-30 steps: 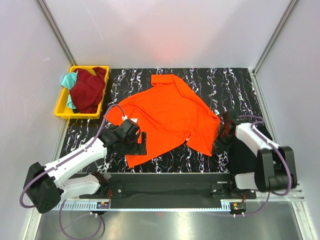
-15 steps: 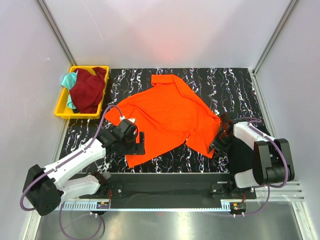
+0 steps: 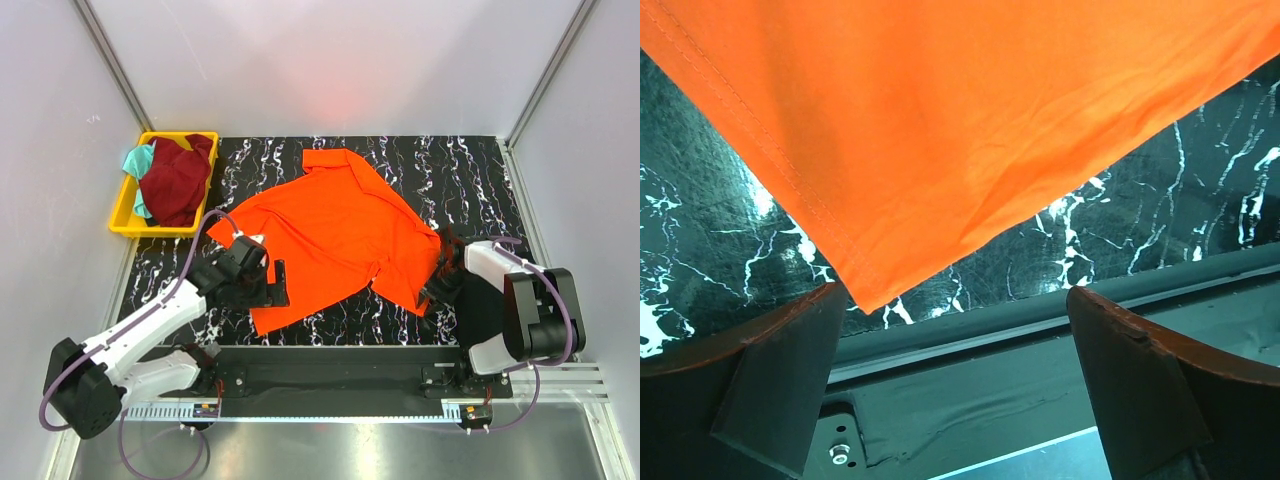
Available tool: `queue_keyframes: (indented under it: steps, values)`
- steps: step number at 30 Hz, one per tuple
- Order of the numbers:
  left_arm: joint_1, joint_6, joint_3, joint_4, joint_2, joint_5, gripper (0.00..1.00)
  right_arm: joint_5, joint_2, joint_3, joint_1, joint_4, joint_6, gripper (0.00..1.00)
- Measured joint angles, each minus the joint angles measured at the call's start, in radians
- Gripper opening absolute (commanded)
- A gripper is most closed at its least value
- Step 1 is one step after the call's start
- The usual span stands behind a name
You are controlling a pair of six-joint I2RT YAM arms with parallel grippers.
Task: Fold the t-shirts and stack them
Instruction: Flatten the tshirt out
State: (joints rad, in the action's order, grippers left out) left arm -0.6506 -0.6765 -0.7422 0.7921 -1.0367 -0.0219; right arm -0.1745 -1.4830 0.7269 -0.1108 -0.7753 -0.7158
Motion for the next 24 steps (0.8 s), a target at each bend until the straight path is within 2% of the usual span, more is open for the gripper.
queue_keyframes:
  steps: [2,3,6,7,12,14,17,19,21,24]
  values:
    - [0.001,-0.002,0.0,0.0,0.01,-0.004,0.99,0.003,-0.002,0.0,0.0,0.0,-0.008,0.18]
    - [0.001,-0.002,0.001,0.0,0.017,-0.004,0.99,0.003,-0.002,0.0,0.0,0.004,-0.013,0.1]
    - [0.002,-0.005,0.017,-0.006,0.047,-0.005,0.99,0.006,0.0,0.0,0.0,0.016,-0.021,0.0]
    - [0.002,-0.007,0.026,-0.006,0.055,-0.008,0.97,0.006,0.002,0.0,0.0,0.016,-0.021,0.0]
    - [-0.033,-0.029,0.073,-0.006,0.061,-0.008,0.63,0.018,0.02,0.0,0.0,0.026,-0.013,0.0]
    - [-0.071,-0.045,0.076,-0.002,0.041,0.007,0.63,0.02,0.028,0.0,0.0,0.029,-0.005,0.0]
    - [-0.123,-0.069,0.076,0.002,-0.012,0.041,0.72,0.018,0.042,0.0,0.0,0.031,0.005,0.0]
    - [-0.142,-0.093,0.076,0.011,-0.042,0.064,0.74,0.016,0.05,0.0,0.0,0.031,0.011,0.0]
    - [-0.147,-0.124,0.077,0.024,-0.052,0.084,0.73,0.015,0.058,0.0,0.0,0.031,0.018,0.0]
    - [-0.13,-0.183,0.093,0.024,-0.026,0.105,0.62,0.01,0.064,0.0,0.0,0.031,0.026,0.0]
